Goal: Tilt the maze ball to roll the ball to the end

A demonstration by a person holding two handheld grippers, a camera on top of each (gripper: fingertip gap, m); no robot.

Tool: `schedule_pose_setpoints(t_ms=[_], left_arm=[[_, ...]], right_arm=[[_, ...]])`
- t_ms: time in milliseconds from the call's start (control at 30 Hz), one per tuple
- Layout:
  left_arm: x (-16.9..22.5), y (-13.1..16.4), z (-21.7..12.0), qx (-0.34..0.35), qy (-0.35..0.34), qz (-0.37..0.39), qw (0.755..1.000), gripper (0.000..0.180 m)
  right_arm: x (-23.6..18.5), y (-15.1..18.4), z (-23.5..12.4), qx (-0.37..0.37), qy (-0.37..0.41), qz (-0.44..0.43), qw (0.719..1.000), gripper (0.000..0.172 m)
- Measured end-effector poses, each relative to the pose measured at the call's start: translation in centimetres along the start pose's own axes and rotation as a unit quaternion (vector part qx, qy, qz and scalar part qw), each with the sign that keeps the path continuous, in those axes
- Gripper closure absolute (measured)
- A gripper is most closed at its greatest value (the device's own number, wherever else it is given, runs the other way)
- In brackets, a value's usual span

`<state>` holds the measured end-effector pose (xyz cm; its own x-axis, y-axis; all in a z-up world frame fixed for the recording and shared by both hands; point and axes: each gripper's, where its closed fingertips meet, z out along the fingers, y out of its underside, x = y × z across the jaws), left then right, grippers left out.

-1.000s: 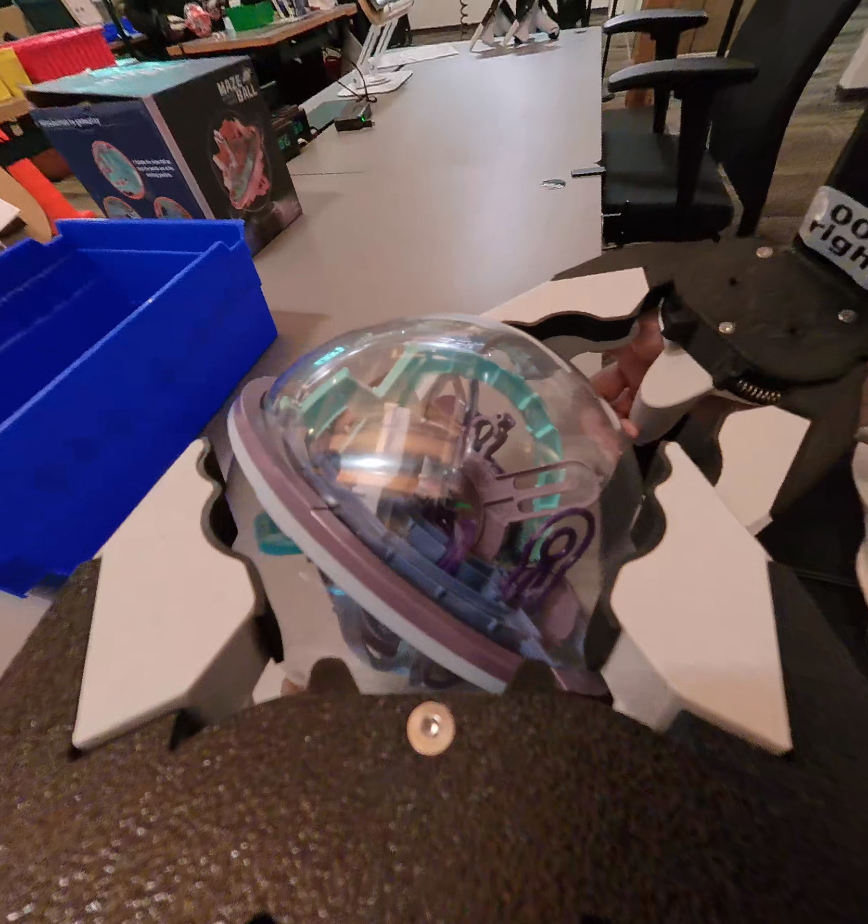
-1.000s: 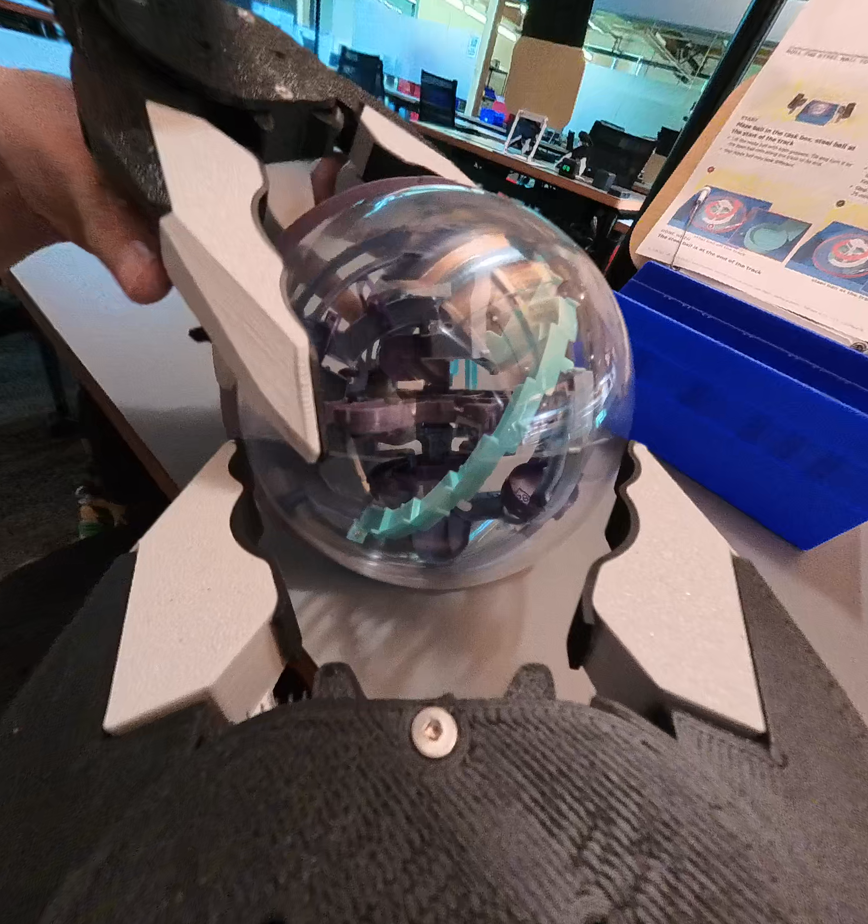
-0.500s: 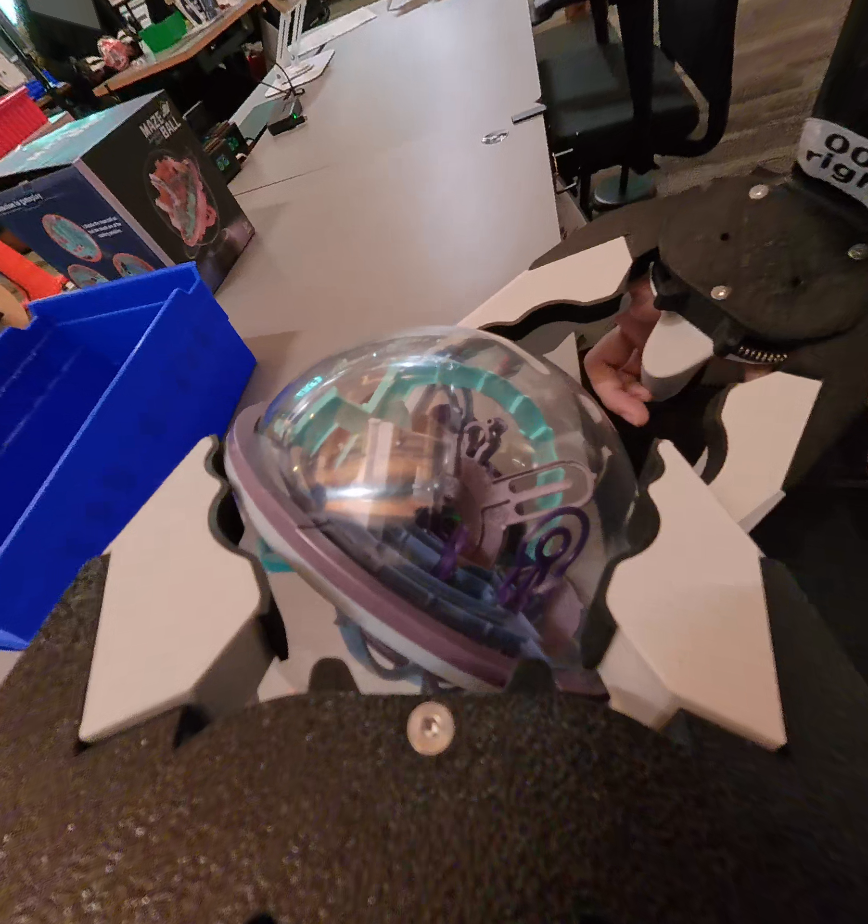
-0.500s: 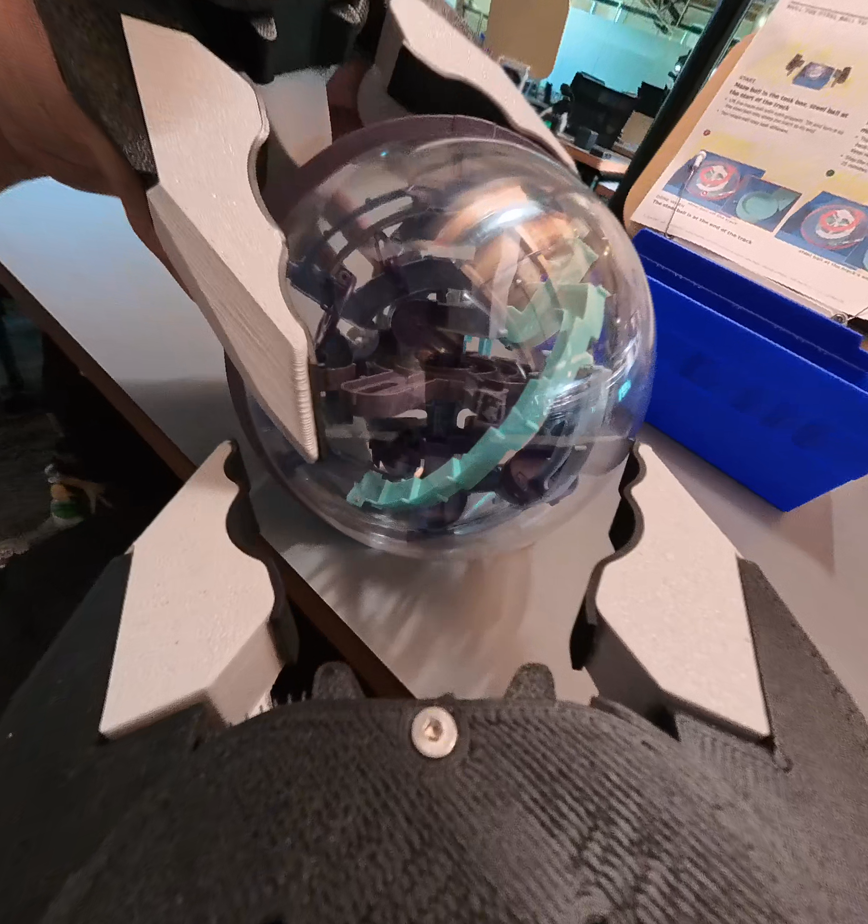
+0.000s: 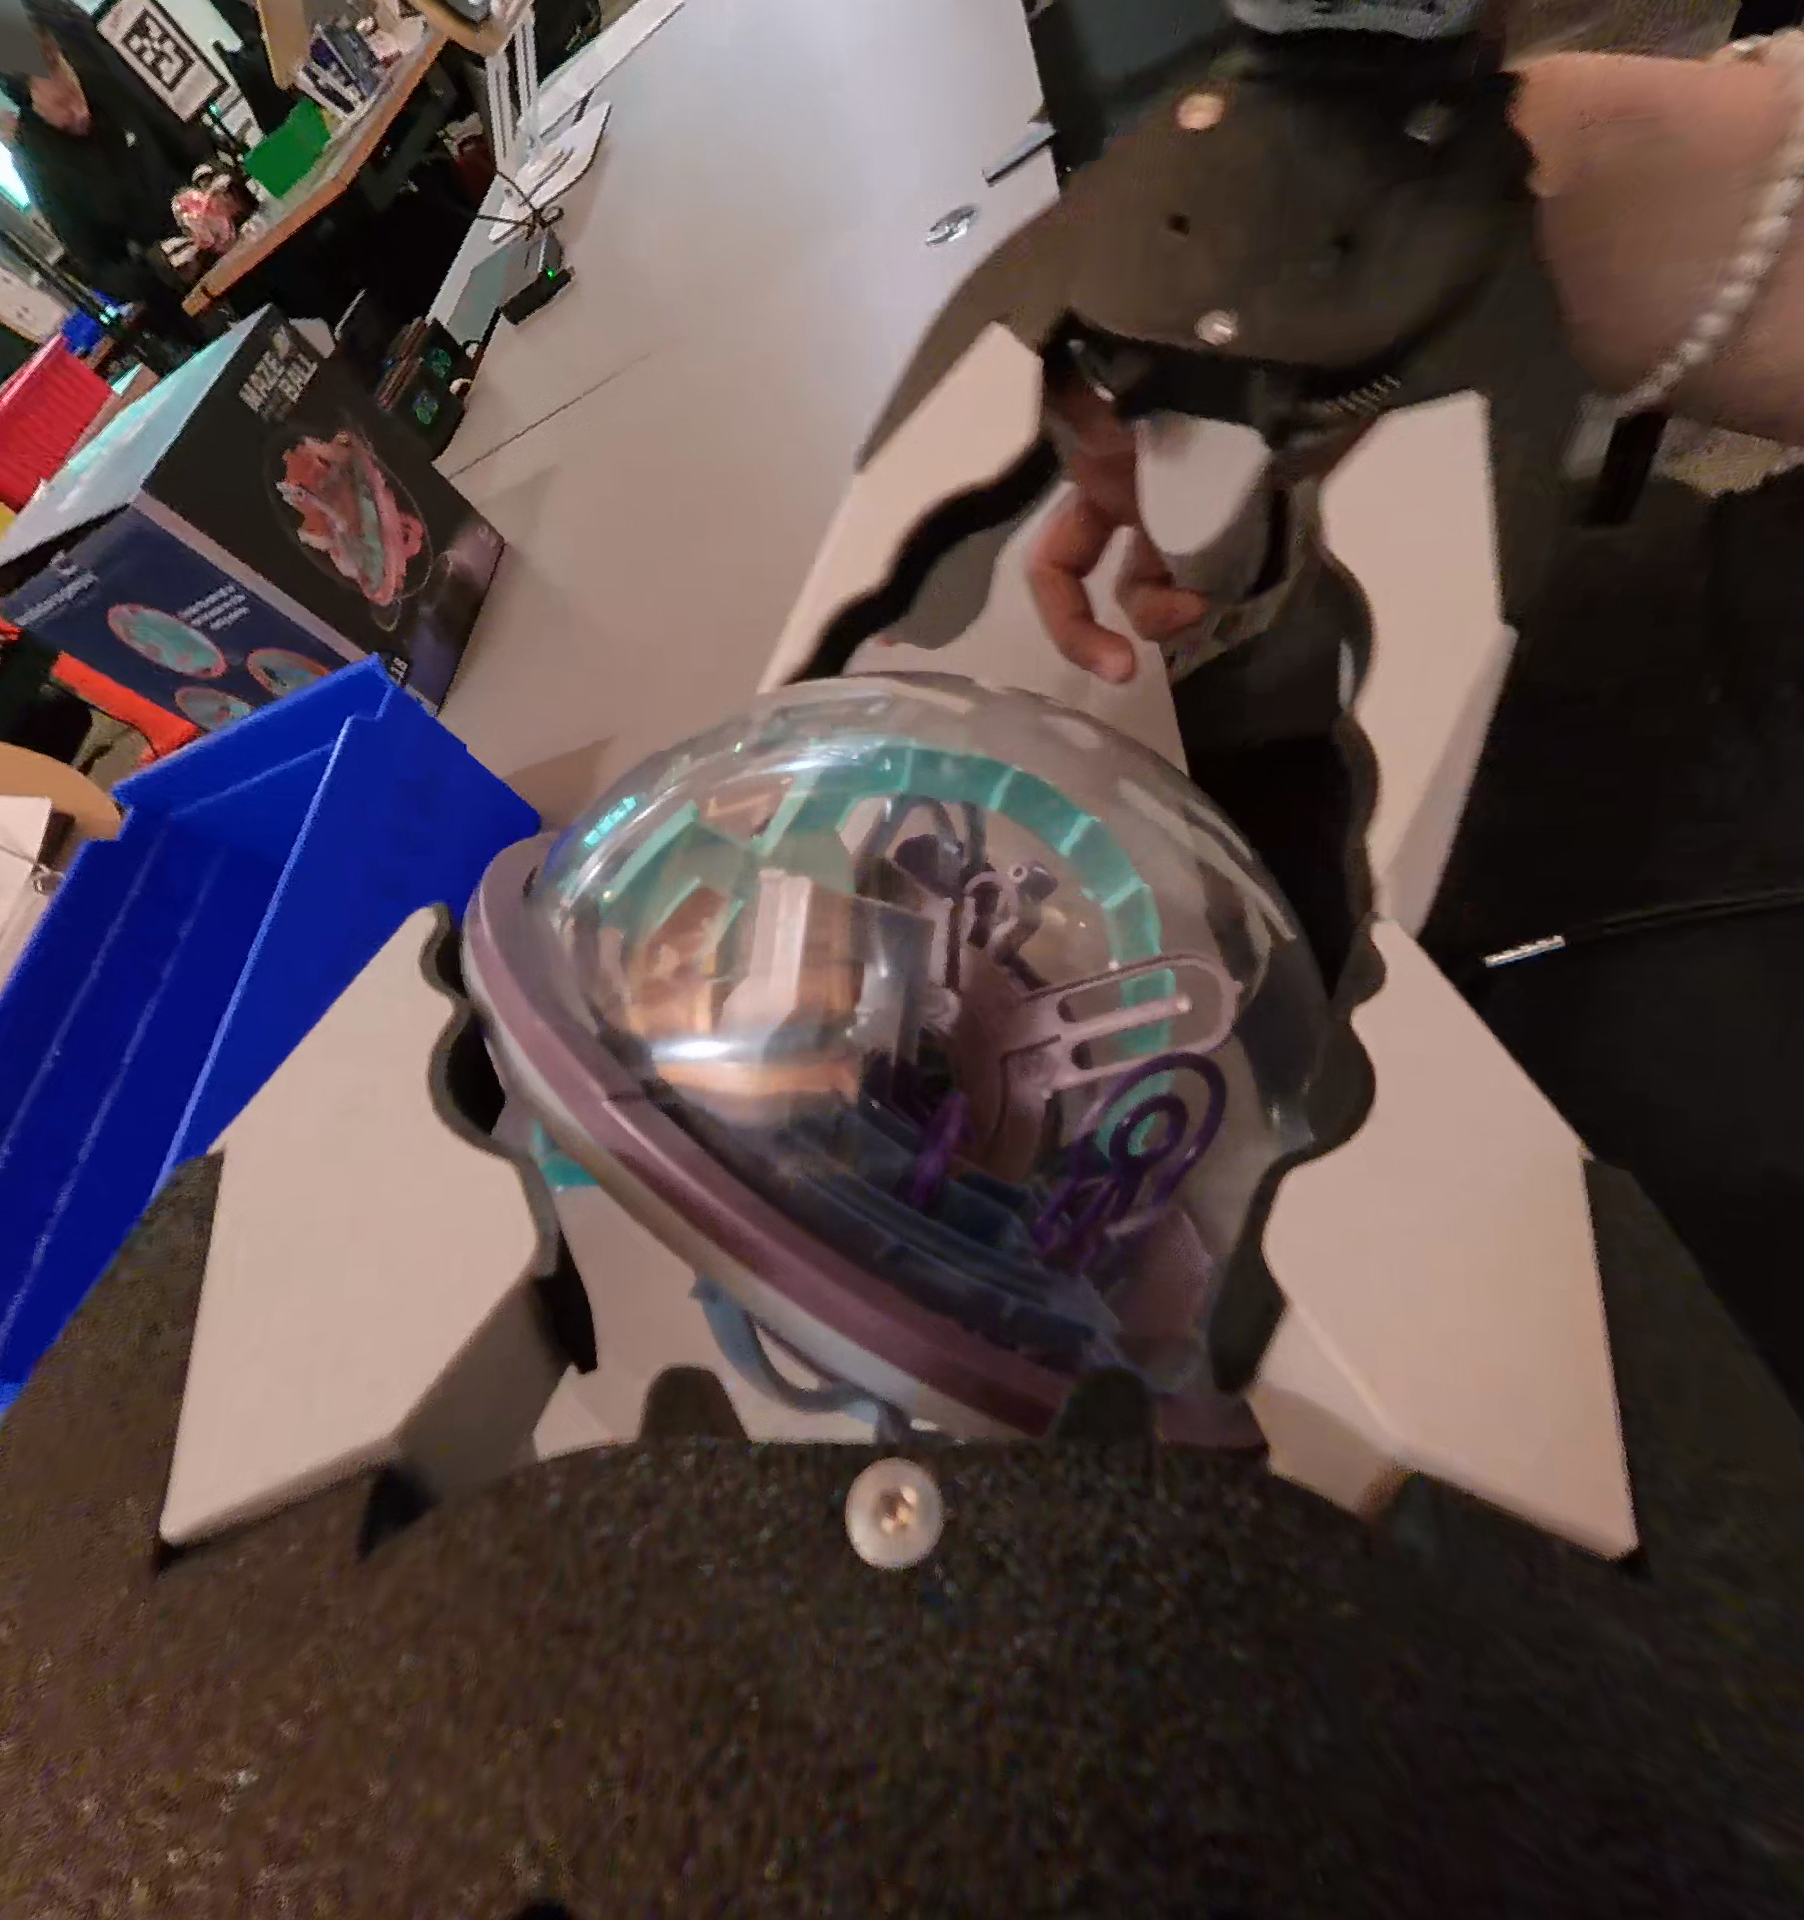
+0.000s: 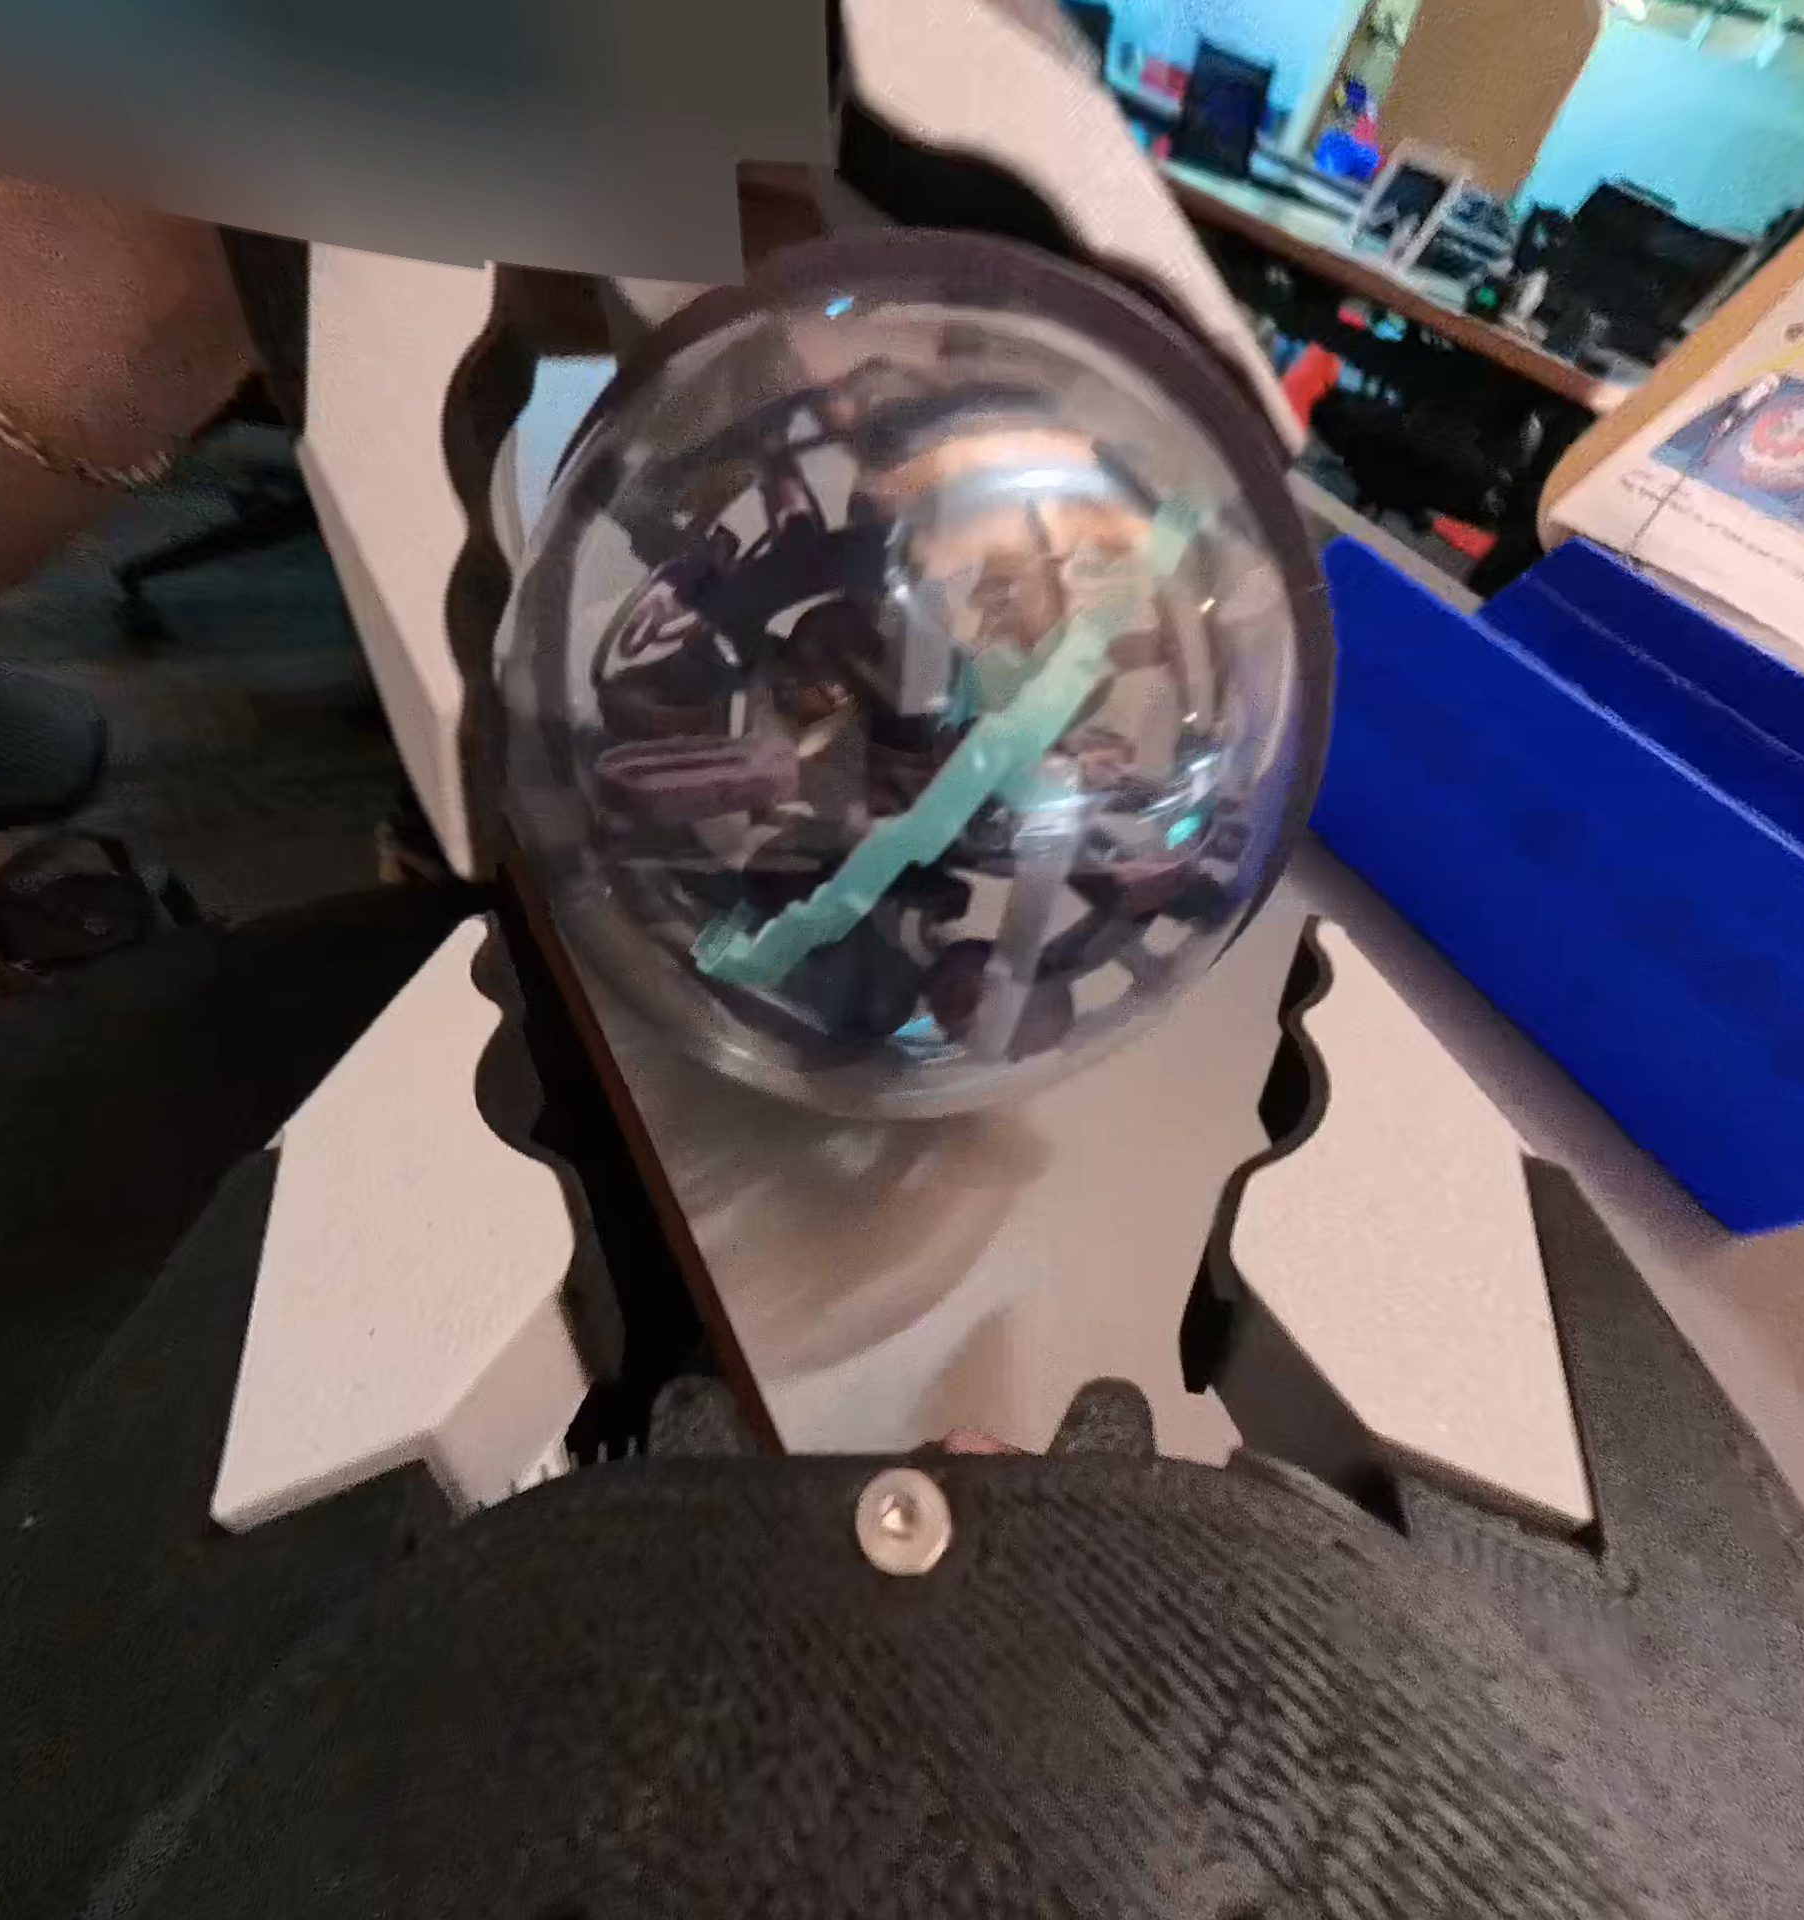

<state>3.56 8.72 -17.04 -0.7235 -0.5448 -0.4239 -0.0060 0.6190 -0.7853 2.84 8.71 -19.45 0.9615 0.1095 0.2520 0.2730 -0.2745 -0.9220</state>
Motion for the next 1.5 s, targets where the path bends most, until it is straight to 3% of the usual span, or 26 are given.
schedule_pose_setpoints(t_ms=[100,233,500,867,1100,1233,1500], left_arm=[[0.4,-0.3,0.2,-0.001,0.002,0.019,1.000,0.026],[0.2,-0.1,0.1,0.008,0.002,0.018,1.000,0.025],[0.5,-0.3,0.1,0.019,0.010,0.038,0.999,0.025],[0.7,-0.5,0.5,0.007,0.005,0.056,0.998,0.025],[1.8,-2.0,0.8,0.016,0.003,0.113,0.993,0.037],[2.3,-2.4,1.3,0.022,0.000,0.143,0.989,0.036],[1.6,-2.5,1.5,0.068,-0.006,0.076,0.995,0.031]], right_arm=[[-0.3,-0.9,0.0,0.047,-0.082,0.035,0.995,0.031],[-0.2,-0.8,0.9,0.071,-0.115,0.061,0.989,0.025],[-0.1,0.7,0.9,0.033,-0.077,0.080,0.993,0.038],[-0.3,1.3,1.2,0.017,-0.044,0.100,0.994,0.032],[-0.6,2.8,0.1,-0.015,-0.029,0.129,0.991,0.032],[-0.8,3.3,-0.4,-0.020,-0.014,0.138,0.990,0.033],[-0.8,3.5,-0.5,-0.017,0.007,0.170,0.985,0.034]])
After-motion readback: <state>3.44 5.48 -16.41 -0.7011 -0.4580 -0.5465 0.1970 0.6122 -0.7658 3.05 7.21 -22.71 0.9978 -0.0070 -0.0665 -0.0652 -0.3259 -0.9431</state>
